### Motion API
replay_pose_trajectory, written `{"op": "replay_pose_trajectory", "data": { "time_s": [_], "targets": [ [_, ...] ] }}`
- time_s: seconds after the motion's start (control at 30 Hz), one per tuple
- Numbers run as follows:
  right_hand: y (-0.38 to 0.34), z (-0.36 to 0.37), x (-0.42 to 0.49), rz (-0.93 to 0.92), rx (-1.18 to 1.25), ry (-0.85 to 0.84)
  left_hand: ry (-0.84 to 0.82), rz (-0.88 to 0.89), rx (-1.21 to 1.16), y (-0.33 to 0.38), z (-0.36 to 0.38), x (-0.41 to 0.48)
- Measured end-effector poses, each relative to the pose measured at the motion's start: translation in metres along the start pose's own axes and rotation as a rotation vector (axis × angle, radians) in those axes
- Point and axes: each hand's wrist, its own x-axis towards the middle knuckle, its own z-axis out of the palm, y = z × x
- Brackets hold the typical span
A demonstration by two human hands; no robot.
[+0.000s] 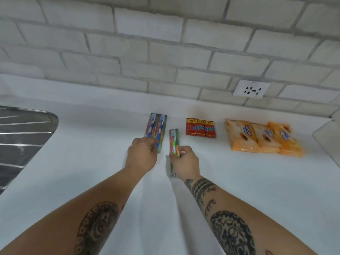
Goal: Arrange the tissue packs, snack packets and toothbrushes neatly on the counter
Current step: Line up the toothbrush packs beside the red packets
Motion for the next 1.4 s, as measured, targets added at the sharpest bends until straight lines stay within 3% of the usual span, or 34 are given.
{"op": "replay_pose_trajectory", "data": {
  "time_s": [0.13, 0.33, 0.43, 0.6, 0.77, 1.4],
  "targets": [
    [-0.008, 0.018, 0.026, -0.04, -0.168, 0.047, -0.034, 0.096, 0.184, -0.015, 0.006, 0.027],
    [-0.018, 0.025, 0.05, -0.047, -0.346, 0.099, -0.046, 0.208, 0.176, -0.019, 0.015, 0.057],
    [-0.019, 0.023, 0.059, -0.152, -0.408, 0.116, -0.048, 0.247, 0.176, -0.016, 0.015, 0.074],
    [-0.014, 0.026, 0.074, -0.312, -0.563, 0.026, -0.246, 0.184, 0.292, -0.008, 0.014, 0.092],
    [-0.015, 0.035, 0.087, -0.343, -0.568, 0.009, -0.184, 0.211, 0.28, -0.016, 0.021, 0.089],
    [-0.018, 0.043, 0.096, -0.339, -0.512, -0.02, -0.199, 0.25, 0.296, -0.027, 0.025, 0.095]
  ]
}}
